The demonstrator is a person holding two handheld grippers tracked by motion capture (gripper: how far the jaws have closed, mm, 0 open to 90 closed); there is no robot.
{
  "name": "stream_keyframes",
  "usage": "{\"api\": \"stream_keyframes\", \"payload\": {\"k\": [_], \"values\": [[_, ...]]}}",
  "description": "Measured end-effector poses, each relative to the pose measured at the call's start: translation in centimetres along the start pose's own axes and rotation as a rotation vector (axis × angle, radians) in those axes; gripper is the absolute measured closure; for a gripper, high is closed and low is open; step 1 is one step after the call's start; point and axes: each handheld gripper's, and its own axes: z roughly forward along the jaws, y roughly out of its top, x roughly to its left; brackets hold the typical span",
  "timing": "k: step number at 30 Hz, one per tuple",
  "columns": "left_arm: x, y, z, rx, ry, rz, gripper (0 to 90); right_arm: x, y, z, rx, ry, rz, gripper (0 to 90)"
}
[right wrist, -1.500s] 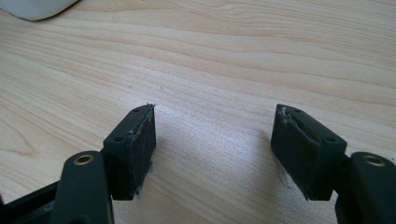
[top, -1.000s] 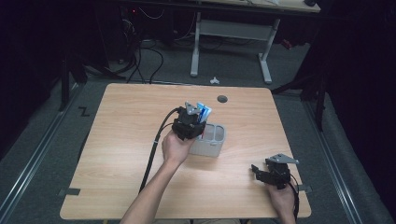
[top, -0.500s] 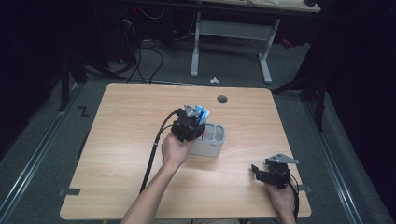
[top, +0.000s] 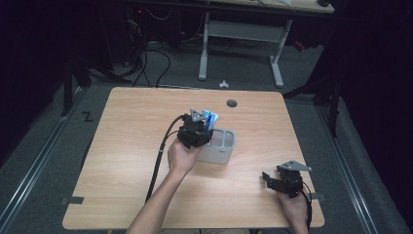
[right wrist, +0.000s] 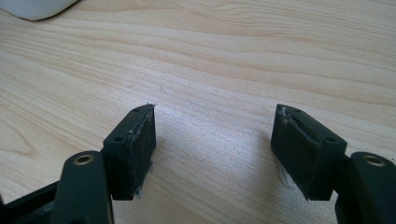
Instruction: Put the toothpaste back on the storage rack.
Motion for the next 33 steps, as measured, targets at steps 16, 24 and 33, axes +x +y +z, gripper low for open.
{"api": "stream_keyframes", "payload": {"k": [16,24,33], "values": [[0.2,-0.5,-1.4,-0.057,0.001,-0.009,53.4,0.0,0.0,0.0,0.0,-0.001,0.0,31.1],[0.6,-0.7,-2.5,-0.08,0.007,-0.008,50.7,0.0,0.0,0.0,0.0,-0.001,0.0,31.1],[1.3,-1.0,-3.5,-0.1,0.013,-0.017,49.6,0.0,0.0,0.0,0.0,-0.001,0.001,31.1]]}}
